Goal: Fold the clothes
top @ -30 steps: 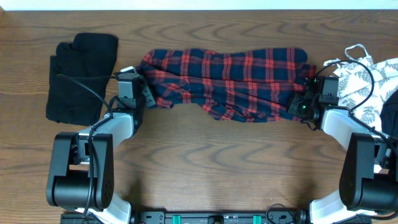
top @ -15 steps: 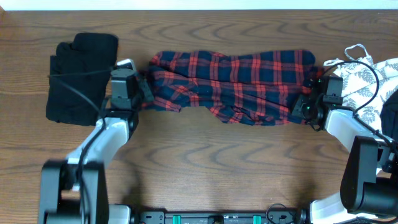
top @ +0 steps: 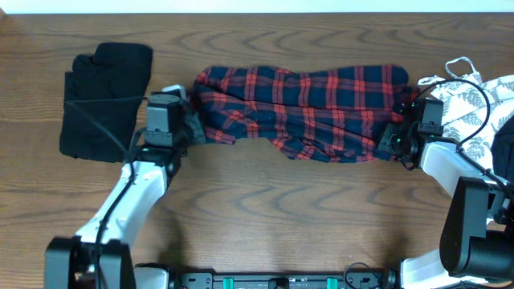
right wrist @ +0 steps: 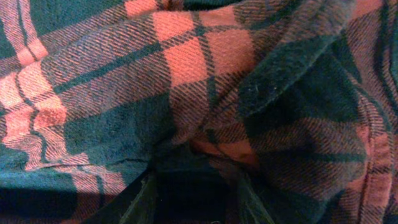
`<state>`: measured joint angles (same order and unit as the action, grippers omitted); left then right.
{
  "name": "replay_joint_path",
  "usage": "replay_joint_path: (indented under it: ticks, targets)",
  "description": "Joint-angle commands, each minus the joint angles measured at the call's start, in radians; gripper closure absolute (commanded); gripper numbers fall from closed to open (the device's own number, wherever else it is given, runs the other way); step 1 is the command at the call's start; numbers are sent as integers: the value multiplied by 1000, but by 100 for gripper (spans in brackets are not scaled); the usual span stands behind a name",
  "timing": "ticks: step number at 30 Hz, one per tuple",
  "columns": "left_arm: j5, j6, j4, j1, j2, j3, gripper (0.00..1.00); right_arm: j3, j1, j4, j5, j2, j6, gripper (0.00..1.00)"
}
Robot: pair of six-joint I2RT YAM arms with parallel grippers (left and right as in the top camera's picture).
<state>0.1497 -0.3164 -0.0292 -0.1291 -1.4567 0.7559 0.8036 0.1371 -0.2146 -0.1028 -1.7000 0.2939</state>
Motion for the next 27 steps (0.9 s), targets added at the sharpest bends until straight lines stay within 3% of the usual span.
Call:
replay_joint_path:
  ticks: [1, 18, 27]
  targets:
    - [30, 10, 42, -21, -68, 5, 64, -18, 13, -19, 19, 11, -14, 59]
    - [13, 9, 667, -27, -356, 42, 64, -18, 12, -32, -6, 11, -10, 60]
    - [27, -9, 594, -27, -562, 88, 64, -18, 12, -32, -10, 11, -10, 60]
